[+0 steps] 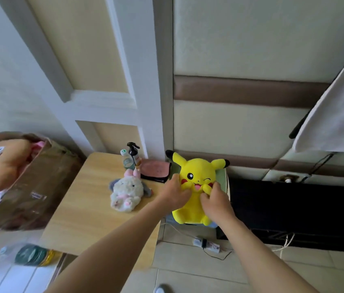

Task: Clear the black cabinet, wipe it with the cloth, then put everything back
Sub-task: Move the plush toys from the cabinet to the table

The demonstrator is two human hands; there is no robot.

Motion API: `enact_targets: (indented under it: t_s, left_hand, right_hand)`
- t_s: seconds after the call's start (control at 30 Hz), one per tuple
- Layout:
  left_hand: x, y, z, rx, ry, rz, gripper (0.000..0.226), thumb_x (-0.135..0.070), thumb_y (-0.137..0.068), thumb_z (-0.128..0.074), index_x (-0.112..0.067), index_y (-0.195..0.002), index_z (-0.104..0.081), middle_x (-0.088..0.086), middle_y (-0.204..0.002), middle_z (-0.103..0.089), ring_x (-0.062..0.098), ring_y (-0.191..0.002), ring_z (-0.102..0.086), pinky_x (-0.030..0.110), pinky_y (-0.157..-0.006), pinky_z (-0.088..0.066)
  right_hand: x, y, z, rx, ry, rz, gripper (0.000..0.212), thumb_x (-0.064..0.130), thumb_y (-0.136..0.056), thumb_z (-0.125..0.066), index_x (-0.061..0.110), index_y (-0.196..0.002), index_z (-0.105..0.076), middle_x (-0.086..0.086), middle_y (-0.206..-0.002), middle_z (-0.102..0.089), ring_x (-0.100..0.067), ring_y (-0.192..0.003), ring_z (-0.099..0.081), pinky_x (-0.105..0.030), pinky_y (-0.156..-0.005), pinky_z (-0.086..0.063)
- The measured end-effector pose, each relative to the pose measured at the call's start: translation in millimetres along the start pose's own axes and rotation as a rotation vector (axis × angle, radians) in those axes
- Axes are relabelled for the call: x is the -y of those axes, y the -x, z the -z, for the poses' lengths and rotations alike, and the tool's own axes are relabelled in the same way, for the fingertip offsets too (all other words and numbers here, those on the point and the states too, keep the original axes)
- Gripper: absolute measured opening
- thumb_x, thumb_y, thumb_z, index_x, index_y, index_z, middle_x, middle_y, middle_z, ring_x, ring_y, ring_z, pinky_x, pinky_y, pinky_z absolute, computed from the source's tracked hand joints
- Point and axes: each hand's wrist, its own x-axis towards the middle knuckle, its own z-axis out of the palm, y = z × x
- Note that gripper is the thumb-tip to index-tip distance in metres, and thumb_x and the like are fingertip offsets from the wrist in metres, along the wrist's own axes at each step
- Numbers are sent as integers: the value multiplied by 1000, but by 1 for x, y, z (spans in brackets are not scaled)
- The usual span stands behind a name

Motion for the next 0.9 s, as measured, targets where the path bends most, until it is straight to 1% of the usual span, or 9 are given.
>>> enact_targets:
  t_s: [0.13,0.2,0.3,0.43,0.5,0.57,0.67,0.8,0.9]
  left_hand:
    - [15,-2,-4,13,25,52,22,-26,-91,-58,-13,-99,-42,7,-91,-54,21,-81,-52,34,-66,-42]
    - [17,-1,-7,0,26,84,22,-27,-92,-58,-14,-103,-45,7,-97,-57,23,-88,-54,33,-70,-43]
    - [20,-6,-8,-16,-13,152,24,-30,-93,-58,-15,-107,-45,7,-99,-57,23,-90,-54,31,-73,-41]
    - [40,-24,-9,-4,-41,218,23,-27,-93,-55,-15,-106,-40,11,-99,-55,27,-87,-52,33,-72,-40]
    - [59,-39,-9,14,-79,245,25,-27,-93,-55,-12,-108,-41,16,-106,-57,33,-96,-54,33,-75,-38]
    - [84,-58,-7,44,-106,262,31,-28,-93,-55,-9,-114,-43,17,-113,-57,33,-99,-54,34,-77,-39]
    - [125,-88,-5,114,-119,256,31,-30,-92,-56,-12,-115,-44,14,-111,-59,29,-95,-55,37,-79,-45]
    - [182,-125,0,158,-114,278,25,-28,-91,-55,-15,-106,-41,13,-105,-60,35,-96,-58,42,-81,-48]
    - [222,-158,0,175,-183,274,28,-30,-91,-57,-13,-110,-46,13,-109,-61,36,-100,-58,44,-85,-51]
  right_hand:
    - [-4,-9,-13,44,15,-6,15,23,-100,-50,13,-110,-45,-1,-91,-54,-27,-84,-55,-36,-71,-43]
    - [-7,-16,-17,76,14,-2,16,24,-100,-50,13,-111,-45,-5,-97,-56,-29,-87,-56,-37,-72,-43]
    - [-10,-31,-25,132,-28,-2,18,25,-99,-51,12,-112,-47,-10,-105,-62,-33,-96,-62,-43,-79,-51]
    - [-14,-57,-51,199,-73,-24,22,25,-100,-51,10,-116,-48,-14,-111,-62,-35,-101,-62,-41,-77,-48]
    - [-15,-68,-72,222,-84,-52,25,23,-100,-50,8,-119,-48,-17,-115,-62,-37,-105,-60,-36,-75,-43]
    - [-16,-82,-97,234,-84,-83,25,22,-100,-50,7,-120,-48,-19,-119,-62,-39,-108,-59,-36,-77,-42]
    - [-15,-109,-140,243,-71,-150,25,21,-100,-50,8,-121,-47,-18,-120,-61,-39,-110,-58,-39,-81,-44]
    - [-12,-141,-203,241,-68,-228,21,18,-101,-48,8,-119,-47,-19,-119,-60,-35,-101,-56,-36,-78,-42]
    - [-12,-167,-246,263,-67,-276,27,19,-102,-47,7,-125,-44,-20,-122,-58,-33,-98,-54,-35,-77,-40]
